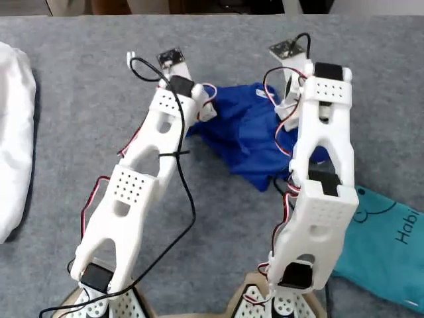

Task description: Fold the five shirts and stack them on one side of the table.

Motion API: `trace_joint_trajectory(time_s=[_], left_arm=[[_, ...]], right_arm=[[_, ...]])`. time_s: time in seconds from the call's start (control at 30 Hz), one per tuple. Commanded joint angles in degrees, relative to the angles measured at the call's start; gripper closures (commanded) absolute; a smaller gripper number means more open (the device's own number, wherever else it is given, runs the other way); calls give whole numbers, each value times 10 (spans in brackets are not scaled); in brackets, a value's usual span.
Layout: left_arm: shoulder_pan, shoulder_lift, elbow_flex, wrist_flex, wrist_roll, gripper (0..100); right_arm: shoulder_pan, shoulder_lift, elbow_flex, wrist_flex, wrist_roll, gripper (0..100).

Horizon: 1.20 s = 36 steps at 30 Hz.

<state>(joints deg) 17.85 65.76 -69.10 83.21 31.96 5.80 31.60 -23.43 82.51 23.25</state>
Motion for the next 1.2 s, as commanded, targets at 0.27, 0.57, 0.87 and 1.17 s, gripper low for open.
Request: trace_joint_trajectory(time_s=[0.27, 0.57, 0.87, 1.17], left_arm=[[-13, -98, -227, 28, -69, 981], [-45, -266, -260, 134, -67, 980], [-33, -357, -255, 164, -117, 980], [-5, -356, -255, 167, -120, 979]], right_arm=[[-84, -73, 65, -9, -11, 993], [-206, -262, 267, -76, -83, 993], [-291, -511, 436, -101, -113, 993], [-364, -517, 506, -71, -39, 993]])
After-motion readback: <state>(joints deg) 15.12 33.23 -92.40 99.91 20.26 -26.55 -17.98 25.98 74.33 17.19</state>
